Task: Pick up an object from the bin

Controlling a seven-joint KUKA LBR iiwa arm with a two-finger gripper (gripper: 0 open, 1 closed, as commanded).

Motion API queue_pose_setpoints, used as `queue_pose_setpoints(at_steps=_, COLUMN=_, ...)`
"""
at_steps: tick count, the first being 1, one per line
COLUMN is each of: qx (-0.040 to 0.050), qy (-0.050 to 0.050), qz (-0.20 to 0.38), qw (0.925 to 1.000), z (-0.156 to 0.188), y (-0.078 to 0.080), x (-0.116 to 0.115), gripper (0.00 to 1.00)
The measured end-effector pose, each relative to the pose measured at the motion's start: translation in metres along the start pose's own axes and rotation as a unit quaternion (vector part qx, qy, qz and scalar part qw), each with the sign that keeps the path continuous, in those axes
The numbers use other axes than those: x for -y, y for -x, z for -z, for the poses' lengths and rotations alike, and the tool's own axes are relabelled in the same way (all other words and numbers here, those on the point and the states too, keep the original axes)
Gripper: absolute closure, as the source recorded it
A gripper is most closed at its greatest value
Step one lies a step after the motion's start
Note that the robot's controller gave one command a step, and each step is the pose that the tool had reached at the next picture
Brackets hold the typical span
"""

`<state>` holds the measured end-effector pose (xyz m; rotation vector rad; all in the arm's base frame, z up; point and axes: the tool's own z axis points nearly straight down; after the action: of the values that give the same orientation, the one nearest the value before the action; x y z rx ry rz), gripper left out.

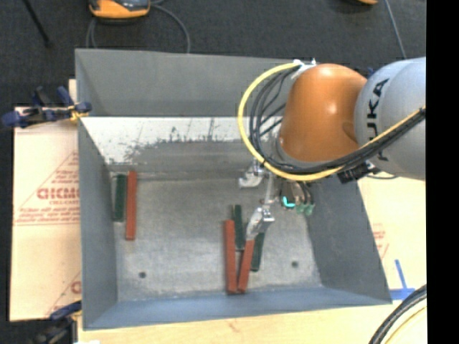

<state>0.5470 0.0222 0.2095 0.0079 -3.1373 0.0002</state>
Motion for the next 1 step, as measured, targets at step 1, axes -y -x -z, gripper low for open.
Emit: queue_pose_setpoints(at_steps=1, qx=0.0039, qy=0.0, qz=0.0, qw=1.0, z=0.0042, y=0.0016, x=-0.0001, gripper=0.0)
